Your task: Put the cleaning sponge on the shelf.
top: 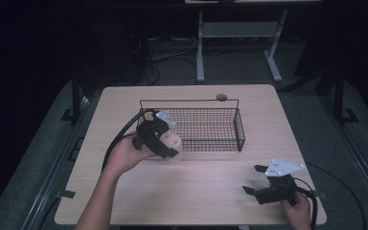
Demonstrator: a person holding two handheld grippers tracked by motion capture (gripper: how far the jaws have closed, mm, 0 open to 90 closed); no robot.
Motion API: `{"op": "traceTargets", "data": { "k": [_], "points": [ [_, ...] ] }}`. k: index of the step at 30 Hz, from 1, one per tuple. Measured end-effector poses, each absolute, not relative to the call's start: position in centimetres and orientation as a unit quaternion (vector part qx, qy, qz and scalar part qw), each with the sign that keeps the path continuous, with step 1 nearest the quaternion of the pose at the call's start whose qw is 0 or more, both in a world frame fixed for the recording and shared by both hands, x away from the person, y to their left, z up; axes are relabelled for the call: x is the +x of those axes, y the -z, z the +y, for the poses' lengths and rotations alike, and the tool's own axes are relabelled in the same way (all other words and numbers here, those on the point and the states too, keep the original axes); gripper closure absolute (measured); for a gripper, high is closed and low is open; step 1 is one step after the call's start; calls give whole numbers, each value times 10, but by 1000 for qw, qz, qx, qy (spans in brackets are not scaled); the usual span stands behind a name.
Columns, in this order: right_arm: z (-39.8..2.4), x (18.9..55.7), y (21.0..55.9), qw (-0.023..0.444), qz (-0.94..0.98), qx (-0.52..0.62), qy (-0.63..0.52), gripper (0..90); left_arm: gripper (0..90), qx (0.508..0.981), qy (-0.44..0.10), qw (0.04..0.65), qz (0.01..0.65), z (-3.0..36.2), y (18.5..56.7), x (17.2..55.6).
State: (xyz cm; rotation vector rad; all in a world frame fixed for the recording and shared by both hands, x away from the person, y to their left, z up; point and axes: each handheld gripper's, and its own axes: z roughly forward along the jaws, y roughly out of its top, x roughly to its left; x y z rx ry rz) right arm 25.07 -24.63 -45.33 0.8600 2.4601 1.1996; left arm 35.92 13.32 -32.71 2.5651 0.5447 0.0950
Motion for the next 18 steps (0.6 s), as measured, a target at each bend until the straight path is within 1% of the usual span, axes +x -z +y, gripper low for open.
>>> {"op": "traceTargets", "data": {
  "k": [10,18],
  "points": [
    [-246,251,453,138,849,295,-416,136,269,943,-35,260,204,130,318,370],
    [-246,251,453,138,849,295,-416,136,269,944,-40,260,198,120,308,384]
  ]
}}
